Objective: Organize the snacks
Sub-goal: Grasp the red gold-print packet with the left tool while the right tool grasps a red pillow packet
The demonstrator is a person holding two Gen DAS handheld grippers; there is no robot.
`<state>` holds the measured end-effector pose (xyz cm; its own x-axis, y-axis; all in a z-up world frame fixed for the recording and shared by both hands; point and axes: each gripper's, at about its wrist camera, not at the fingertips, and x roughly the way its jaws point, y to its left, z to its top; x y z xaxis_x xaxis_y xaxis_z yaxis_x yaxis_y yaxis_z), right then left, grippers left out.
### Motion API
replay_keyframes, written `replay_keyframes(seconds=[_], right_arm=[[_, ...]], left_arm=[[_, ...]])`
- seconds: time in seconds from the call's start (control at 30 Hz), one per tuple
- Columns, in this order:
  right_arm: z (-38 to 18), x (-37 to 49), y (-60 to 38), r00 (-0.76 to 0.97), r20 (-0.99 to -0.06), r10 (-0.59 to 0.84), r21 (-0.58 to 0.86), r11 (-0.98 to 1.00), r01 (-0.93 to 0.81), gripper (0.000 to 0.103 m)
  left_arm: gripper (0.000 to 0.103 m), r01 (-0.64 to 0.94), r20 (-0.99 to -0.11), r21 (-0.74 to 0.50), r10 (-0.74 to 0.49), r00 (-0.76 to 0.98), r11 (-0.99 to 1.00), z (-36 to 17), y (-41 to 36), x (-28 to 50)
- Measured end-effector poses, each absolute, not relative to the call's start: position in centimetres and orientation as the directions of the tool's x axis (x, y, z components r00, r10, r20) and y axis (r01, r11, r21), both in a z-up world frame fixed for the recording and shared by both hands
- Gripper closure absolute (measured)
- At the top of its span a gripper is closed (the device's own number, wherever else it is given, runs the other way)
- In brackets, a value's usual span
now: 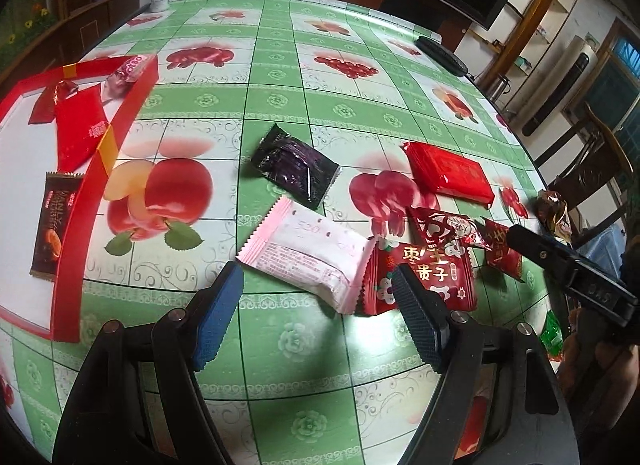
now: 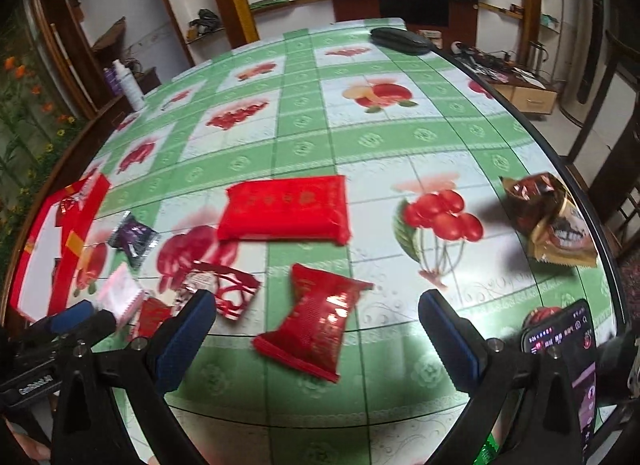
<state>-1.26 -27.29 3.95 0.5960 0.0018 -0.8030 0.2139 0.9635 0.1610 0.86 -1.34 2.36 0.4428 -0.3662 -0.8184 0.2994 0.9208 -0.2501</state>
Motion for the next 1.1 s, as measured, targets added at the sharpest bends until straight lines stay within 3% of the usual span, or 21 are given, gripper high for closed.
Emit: replay_keyframes(seconds=[0.13, 0.3, 0.37, 0.57, 0.77, 1.1], right_arm=[[3.0, -1.0, -27.4, 0.567, -0.824, 0.001, 0.147, 0.966, 0.212, 0.036], [2.1, -0.7, -27.0, 0.553, -0.833, -0.029, 0.100, 0.974, 0.201, 0.062], [2.0, -0.7, -26.8, 0.556, -0.831, -0.025, 0.099, 0.977, 0.191, 0.063], [2.0, -0.6, -26.9, 0.562, -0.827, -0.009, 0.112, 0.977, 0.180, 0.063], [2.0, -0.7, -27.3, 0.568, -0.823, 0.027, 0.155, 0.971, 0.179, 0.063], [2.1, -0.7, -27.3, 0.572, -0.820, 0.038, 0.168, 0.970, 0.177, 0.063]], left_arm=[[0.026, 0.290, -0.815, -0.265, -0.375, 0.442, 0.919, 2.4, -1.2, 0.9], [0.026, 0.291, -0.796, -0.292, -0.400, 0.454, 0.911, 2.9, -1.2, 0.9], [0.026, 0.340, -0.777, -0.287, -0.425, 0.464, 0.896, 3.6, -1.8, 0.7], [0.026, 0.607, -0.756, -0.113, -0.464, 0.461, 0.787, 4.8, -5.5, 0.1], [0.026, 0.778, -0.765, -0.212, -0.595, 0.245, 0.592, 3.9, -7.5, 1.1], [0.026, 0.830, -0.811, -0.211, -0.566, 0.147, 0.516, 2.5, -10.0, 2.4]])
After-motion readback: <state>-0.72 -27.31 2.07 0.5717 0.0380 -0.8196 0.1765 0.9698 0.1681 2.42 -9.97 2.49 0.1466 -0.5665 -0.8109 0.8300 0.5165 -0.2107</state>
